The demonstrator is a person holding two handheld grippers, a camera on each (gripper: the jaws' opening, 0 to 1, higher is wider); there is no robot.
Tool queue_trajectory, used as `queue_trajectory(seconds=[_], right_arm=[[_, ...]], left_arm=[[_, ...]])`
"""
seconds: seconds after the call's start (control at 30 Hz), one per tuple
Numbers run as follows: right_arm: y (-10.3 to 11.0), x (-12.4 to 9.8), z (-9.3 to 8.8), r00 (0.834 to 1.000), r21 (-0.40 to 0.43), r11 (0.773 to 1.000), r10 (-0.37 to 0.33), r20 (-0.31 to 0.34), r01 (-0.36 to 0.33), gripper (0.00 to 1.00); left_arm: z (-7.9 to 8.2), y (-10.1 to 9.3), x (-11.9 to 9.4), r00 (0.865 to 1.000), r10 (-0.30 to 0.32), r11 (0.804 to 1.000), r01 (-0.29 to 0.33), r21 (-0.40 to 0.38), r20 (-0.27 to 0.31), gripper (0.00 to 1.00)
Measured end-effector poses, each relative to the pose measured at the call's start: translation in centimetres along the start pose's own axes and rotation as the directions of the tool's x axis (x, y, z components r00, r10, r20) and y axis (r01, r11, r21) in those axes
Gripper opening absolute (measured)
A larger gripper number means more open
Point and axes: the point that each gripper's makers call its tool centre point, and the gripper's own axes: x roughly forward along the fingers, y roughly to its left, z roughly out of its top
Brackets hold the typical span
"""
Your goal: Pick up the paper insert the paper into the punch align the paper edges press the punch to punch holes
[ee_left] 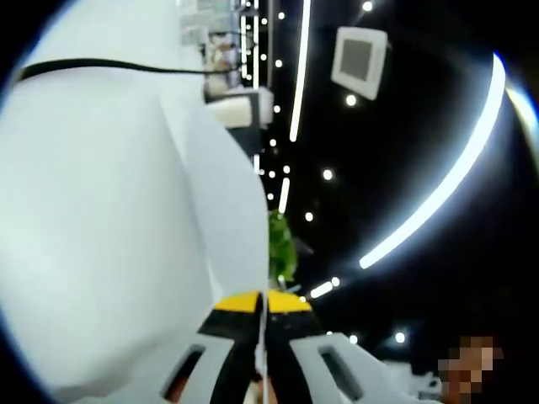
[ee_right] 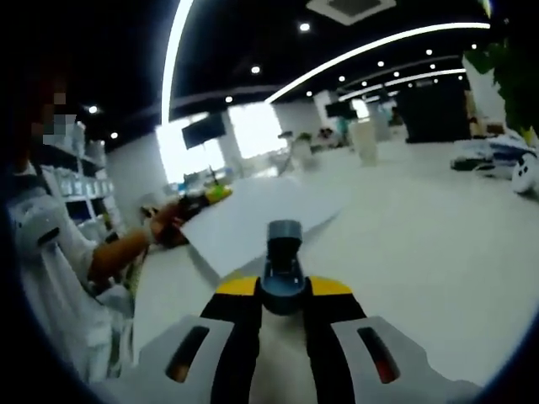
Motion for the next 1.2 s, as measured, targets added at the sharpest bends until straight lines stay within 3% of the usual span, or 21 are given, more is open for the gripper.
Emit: queue_trajectory(seconds=[0.57, 1.2], right_arm=[[0.8, 0.0, 0.2, 1.0, -0.019, 1.0, 0.022, 0.019, -0.022, 0.22], [1.5, 0.8, -0.1, 0.995, -0.08, 0.992, 0.095, -0.014, -0.096, 0.22]], left_arm=[[-0.3, -0.1, 0.0, 1.0, 0.002, 1.0, -0.002, -0.006, 0.001, 0.04], [-1.1, -0.1, 0.1, 1.0, 0.013, 1.0, -0.013, -0.004, -0.027, 0.04]])
